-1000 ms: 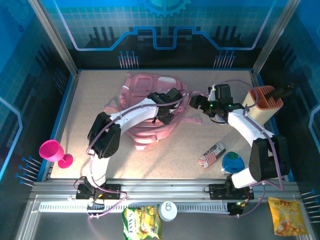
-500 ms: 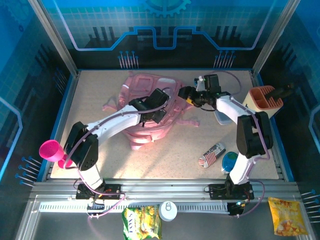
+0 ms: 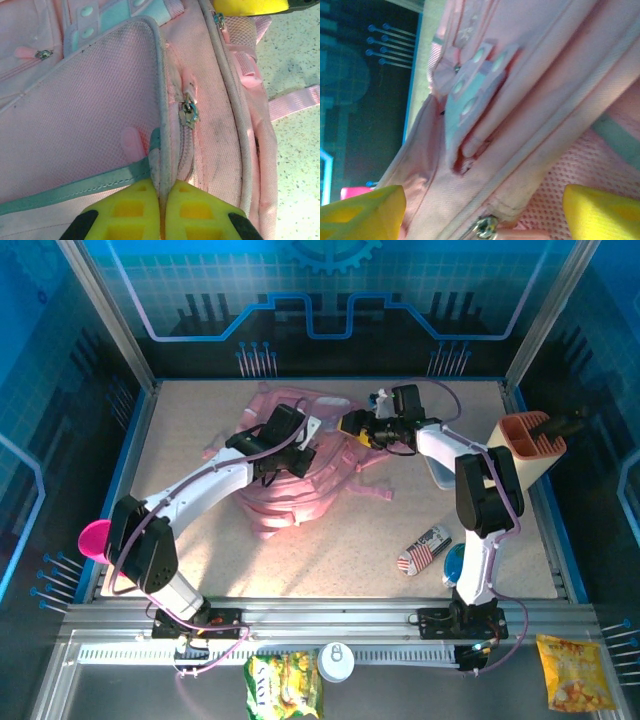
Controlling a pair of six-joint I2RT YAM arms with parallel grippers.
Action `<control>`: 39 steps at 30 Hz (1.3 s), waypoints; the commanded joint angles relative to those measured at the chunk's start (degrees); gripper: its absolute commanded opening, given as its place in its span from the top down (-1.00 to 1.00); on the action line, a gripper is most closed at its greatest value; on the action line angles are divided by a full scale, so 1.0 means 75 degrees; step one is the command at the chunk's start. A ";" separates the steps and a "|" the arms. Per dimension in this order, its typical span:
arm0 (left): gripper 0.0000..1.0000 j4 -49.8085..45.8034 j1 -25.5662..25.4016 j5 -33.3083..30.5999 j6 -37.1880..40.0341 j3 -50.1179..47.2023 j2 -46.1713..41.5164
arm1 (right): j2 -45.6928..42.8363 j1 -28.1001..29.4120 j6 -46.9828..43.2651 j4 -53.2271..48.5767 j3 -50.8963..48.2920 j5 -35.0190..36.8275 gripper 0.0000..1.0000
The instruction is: Pack the student bag
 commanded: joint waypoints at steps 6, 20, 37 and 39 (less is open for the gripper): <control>1.00 0.0642 0.0357 0.0821 -0.0300 0.0085 -0.0553 | -0.0289 0.0127 -0.0528 0.0732 -0.0606 -0.1399 -0.56; 1.00 0.0771 0.0962 0.2117 -0.0055 -0.0353 -0.1042 | -0.0636 0.0013 -0.0603 0.1614 -0.1131 -0.1760 -0.13; 1.00 0.0759 0.1087 0.2495 -0.0079 -0.0300 -0.0914 | -0.0520 0.0073 -0.1848 0.0091 -0.0842 -0.1052 0.22; 1.00 0.0758 0.1097 0.2504 -0.0101 -0.0274 -0.0897 | -0.0507 0.0107 -0.1949 -0.0032 -0.0798 -0.0980 0.26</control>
